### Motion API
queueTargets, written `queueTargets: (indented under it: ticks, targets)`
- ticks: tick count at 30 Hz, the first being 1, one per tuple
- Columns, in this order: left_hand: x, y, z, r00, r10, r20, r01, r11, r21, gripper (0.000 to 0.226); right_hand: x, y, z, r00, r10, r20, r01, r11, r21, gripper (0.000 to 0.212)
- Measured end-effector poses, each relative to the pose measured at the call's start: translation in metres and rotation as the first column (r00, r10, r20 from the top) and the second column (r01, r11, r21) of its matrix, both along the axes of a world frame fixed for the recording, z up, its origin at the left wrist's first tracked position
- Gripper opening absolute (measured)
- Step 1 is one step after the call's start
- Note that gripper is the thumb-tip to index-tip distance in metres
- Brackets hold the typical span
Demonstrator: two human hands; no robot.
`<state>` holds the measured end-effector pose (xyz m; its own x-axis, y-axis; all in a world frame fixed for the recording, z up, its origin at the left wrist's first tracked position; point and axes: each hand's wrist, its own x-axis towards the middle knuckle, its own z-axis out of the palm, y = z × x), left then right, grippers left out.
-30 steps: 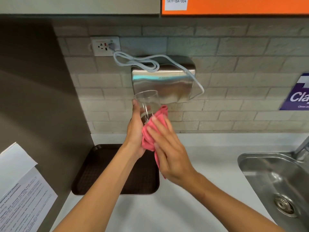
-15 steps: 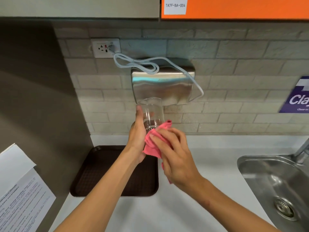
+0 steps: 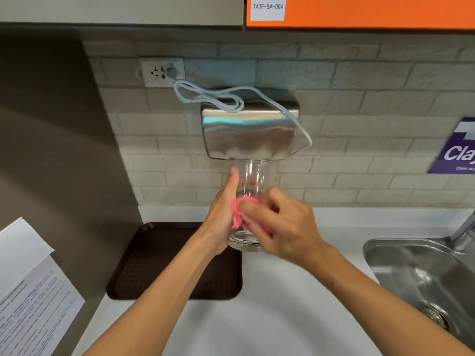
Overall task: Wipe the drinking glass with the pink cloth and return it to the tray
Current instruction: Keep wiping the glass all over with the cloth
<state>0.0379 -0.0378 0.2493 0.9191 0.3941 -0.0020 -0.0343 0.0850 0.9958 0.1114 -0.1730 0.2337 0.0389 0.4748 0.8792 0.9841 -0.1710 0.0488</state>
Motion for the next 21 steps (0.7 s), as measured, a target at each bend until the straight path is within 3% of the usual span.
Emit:
queueTargets:
  ticks: [3,5,11,15,18,21]
  targets:
    - [0.001,-0.006,-0.001,0.999,-0.013,0.051,0.013,1.0,0.017,0.07,0.013,0.004,0.029,0.996,-0.025,-0.085,0.036,0.991,0.132,0.019]
    - [0.0,-0.005,0.002,0.998,-0.023,0.053,0.022,1.0,0.007,0.069,0.013,0.004,0.03,0.997,-0.01,-0.073,0.02,0.99,0.137,0.019]
    - [-0.001,0.006,0.008,0.995,0.097,0.027,-0.091,0.98,-0.176,0.077,-0.006,-0.004,-0.01,0.978,0.14,0.157,-0.12,0.984,-0.134,0.015]
    - [-0.003,0.002,-0.001,1.0,-0.013,0.024,0.015,0.997,-0.074,0.083,0.017,0.002,0.033,0.995,0.026,0.101,-0.028,0.999,0.022,0.024]
    - [-0.005,-0.001,-0.002,0.999,-0.022,0.047,0.027,0.992,-0.121,0.076,0.027,0.003,0.051,0.999,-0.017,0.038,0.012,0.992,0.126,0.03]
    - [-0.004,0.003,-0.003,0.999,-0.021,0.043,0.025,0.995,-0.101,0.076,0.012,-0.002,0.021,0.992,0.066,0.109,-0.07,0.997,0.027,0.028]
